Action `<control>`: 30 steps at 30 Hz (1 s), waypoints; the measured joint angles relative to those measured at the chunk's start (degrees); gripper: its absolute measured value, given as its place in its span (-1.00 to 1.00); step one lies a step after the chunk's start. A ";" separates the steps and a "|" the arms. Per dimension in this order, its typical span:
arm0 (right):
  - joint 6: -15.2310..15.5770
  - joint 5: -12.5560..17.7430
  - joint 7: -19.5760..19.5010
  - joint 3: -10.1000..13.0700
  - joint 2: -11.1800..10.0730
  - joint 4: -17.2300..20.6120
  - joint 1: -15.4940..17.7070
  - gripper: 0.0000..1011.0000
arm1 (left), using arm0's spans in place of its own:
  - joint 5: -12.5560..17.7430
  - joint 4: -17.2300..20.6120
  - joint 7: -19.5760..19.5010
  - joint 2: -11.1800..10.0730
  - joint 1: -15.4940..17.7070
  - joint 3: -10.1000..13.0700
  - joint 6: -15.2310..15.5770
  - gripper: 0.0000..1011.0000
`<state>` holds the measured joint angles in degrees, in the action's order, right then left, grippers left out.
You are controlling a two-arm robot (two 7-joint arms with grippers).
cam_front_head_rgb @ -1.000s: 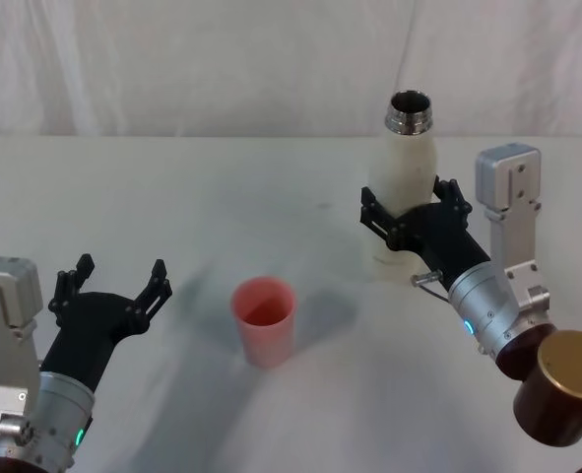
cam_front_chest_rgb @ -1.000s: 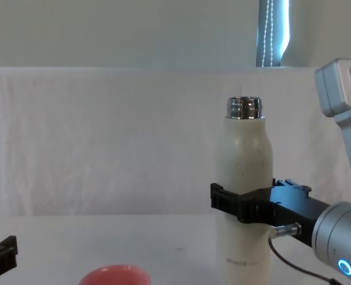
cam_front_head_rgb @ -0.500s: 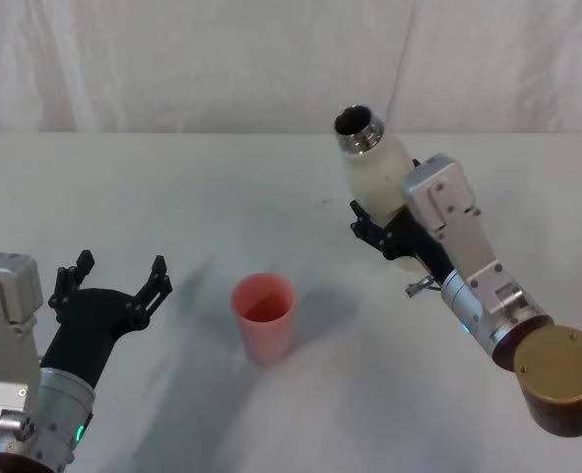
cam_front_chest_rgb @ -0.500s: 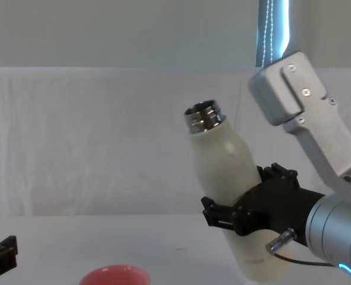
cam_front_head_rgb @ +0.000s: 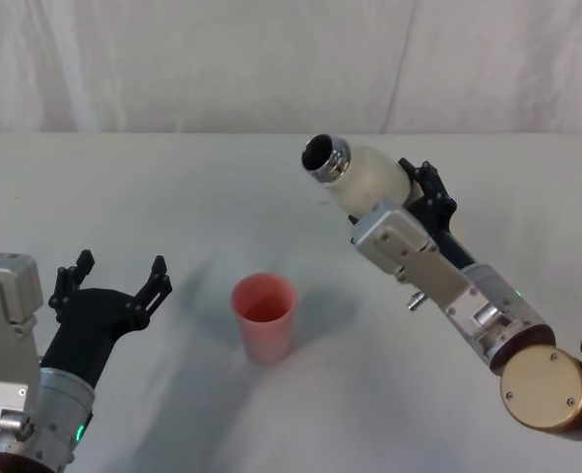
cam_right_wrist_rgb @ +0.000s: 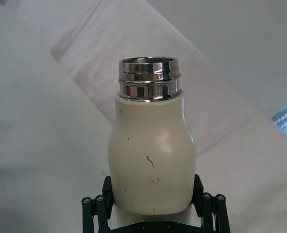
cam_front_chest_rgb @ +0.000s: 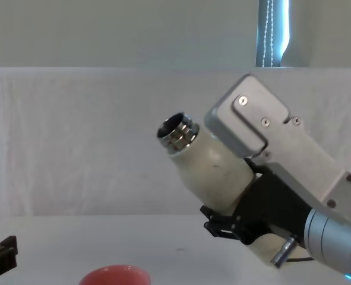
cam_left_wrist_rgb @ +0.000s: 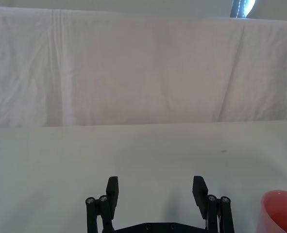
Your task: Grasp the thermos with one hand and pour water into the cup lid.
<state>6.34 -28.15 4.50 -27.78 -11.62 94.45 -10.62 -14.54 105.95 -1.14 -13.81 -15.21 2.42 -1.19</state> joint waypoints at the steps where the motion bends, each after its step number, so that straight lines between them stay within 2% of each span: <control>1: -0.24 -0.60 -0.01 -0.14 -0.15 0.00 -0.03 0.90 | 0.00 0.00 0.00 0.00 0.00 0.00 0.00 0.98; 16: -1.53 -10.56 1.05 -2.47 -2.17 -0.53 -1.05 0.90 | 0.00 0.00 0.00 0.00 0.00 0.00 0.00 0.98; 29: -0.96 -17.00 1.81 -3.85 -4.05 -0.25 -1.54 0.90 | 0.00 0.00 0.00 0.00 0.00 0.00 0.00 0.98; 30: -0.64 -18.16 2.06 -4.19 -4.36 -0.09 -1.57 0.90 | 0.00 0.00 0.00 0.00 0.00 0.00 0.00 0.98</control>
<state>5.70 -46.31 6.56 -31.97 -15.98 94.35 -12.19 -14.55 105.95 -1.14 -13.81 -15.21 2.41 -1.19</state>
